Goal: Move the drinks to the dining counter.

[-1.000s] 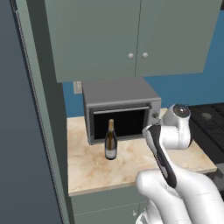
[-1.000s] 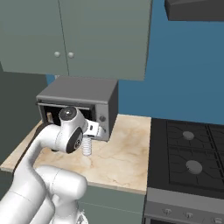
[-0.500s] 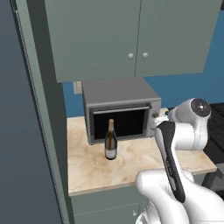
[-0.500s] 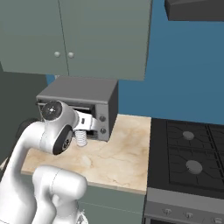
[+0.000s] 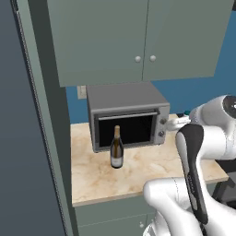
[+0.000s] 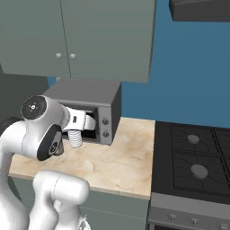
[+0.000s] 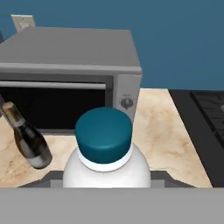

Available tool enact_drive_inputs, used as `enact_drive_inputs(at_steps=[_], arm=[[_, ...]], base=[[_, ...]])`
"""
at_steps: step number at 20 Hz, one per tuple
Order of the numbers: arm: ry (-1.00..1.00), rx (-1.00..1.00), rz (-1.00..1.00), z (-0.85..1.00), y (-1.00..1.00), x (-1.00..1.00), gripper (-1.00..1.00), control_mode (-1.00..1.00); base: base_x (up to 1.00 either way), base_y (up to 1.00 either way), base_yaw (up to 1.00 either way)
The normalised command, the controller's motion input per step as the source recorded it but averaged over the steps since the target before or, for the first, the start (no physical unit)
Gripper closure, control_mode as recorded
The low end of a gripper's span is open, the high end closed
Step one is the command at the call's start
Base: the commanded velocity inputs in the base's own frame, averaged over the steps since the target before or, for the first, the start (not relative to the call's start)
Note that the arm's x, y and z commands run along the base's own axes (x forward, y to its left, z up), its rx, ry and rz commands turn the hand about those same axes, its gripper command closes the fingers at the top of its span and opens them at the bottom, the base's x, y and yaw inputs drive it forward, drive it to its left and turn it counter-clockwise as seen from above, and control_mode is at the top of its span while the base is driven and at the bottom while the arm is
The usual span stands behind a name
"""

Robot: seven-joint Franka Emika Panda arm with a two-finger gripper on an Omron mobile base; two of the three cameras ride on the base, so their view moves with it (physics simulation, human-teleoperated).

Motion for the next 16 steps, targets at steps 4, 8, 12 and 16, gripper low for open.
enact_drive_inputs(at_steps=[4,8,12,16], arm=[[-0.04,0.00,0.00,0.59,0.06,-0.55,1.00,-1.00],[-0.08,0.00,0.00,0.57,0.05,-0.41,1.00,-1.00],[-0.05,0.00,0.00,0.50,0.07,-0.36,1.00,-1.00],[0.00,0.00,-0.01,0.29,0.08,-0.28,1.00,-1.00]], base=[[0.00,0.00,0.00],[0.00,0.00,0.00],[0.00,0.00,0.00],[0.00,0.00,0.00]])
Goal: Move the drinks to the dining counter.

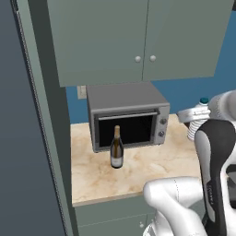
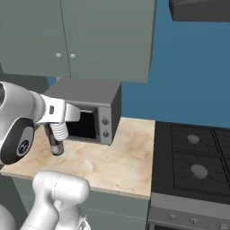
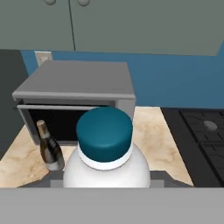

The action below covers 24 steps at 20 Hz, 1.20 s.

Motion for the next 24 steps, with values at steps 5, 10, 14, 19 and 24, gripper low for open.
enact_drive_inputs(at_steps=[5,10,14,19,24], arm=[[0.00,0.00,0.00,0.18,0.05,-0.31,1.00,-1.00],[0.00,0.00,0.00,0.07,0.00,-0.11,1.00,-1.00],[0.00,0.00,0.00,0.00,0.00,0.00,1.00,-1.00],[0.00,0.00,0.00,0.00,0.00,0.00,1.00,1.00],[0.00,0.00,0.00,0.00,0.00,0.00,1.00,1.00]], base=[[0.00,0.00,0.00],[0.00,0.00,0.00],[0.00,0.00,0.00],[-0.42,-0.05,-0.06],[-0.81,-0.19,-0.37]])
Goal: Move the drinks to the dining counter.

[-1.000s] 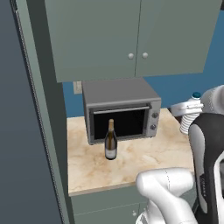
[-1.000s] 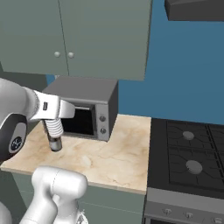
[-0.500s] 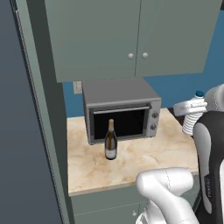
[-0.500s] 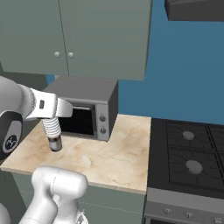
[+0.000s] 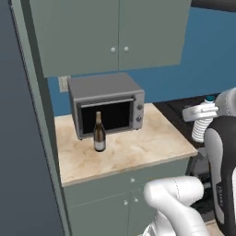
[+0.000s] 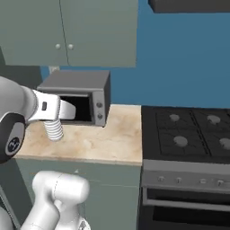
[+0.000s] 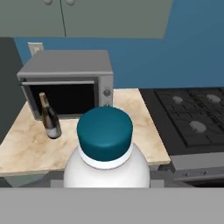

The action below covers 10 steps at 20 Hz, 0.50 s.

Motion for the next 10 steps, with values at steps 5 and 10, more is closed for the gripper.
enact_drive_inputs(at_steps=[5,10], arm=[[0.00,0.00,0.00,0.00,0.00,0.00,1.00,1.00],[0.00,0.00,0.00,0.00,0.00,0.00,1.00,1.00]], base=[[-0.59,-0.23,-0.63],[-0.33,-0.11,-0.73]])
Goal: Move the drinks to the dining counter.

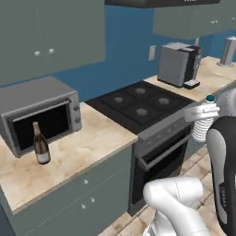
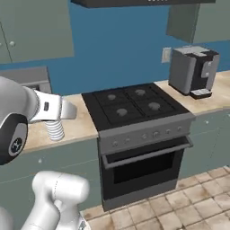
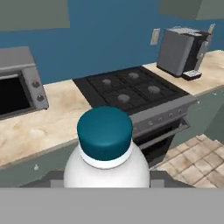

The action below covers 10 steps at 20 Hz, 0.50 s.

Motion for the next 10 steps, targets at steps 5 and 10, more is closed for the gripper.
enact_drive_inputs(at_steps=[5,10], arm=[[0.00,0.00,0.00,0.00,0.00,0.00,1.00,1.00],[0.00,0.00,0.00,0.00,0.00,0.00,1.00,1.00]], base=[[-0.09,-0.45,-0.75],[0.00,-0.59,-0.77]])
